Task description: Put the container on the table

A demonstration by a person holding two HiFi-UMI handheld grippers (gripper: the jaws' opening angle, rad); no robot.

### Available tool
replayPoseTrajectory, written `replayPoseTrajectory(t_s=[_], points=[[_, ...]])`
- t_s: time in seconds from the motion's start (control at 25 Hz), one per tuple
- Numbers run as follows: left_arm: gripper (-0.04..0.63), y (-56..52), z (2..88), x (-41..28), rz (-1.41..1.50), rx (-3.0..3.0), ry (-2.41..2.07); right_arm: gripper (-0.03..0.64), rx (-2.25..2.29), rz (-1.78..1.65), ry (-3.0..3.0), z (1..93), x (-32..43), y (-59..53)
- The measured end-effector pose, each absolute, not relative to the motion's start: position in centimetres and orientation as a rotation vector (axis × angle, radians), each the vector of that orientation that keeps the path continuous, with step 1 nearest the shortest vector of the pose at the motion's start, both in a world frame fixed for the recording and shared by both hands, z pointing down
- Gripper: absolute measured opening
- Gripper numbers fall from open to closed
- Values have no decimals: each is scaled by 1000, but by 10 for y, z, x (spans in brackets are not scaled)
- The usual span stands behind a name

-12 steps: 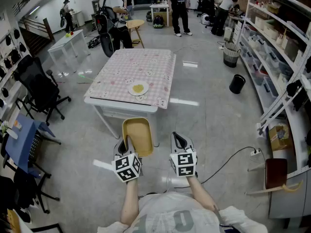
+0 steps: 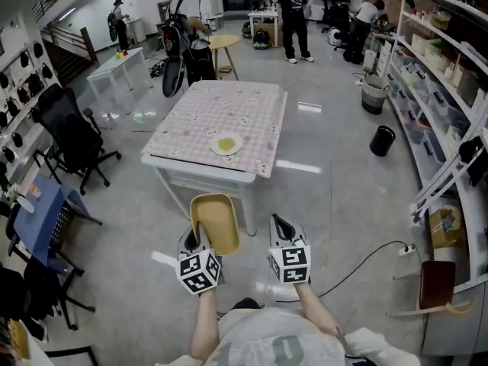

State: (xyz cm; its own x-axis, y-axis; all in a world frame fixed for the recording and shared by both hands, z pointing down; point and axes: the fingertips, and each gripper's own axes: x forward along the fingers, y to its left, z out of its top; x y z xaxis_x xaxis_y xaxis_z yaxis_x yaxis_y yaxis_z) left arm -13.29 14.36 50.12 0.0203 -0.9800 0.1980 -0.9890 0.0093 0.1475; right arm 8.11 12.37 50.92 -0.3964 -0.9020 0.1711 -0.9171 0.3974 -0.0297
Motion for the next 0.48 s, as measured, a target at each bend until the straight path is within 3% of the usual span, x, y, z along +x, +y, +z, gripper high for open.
replayPoseTrajectory(t_s=[0.48], points=[[29, 136, 501, -132, 33, 2023, -2070, 29, 1634, 258, -2529, 523, 95, 113]])
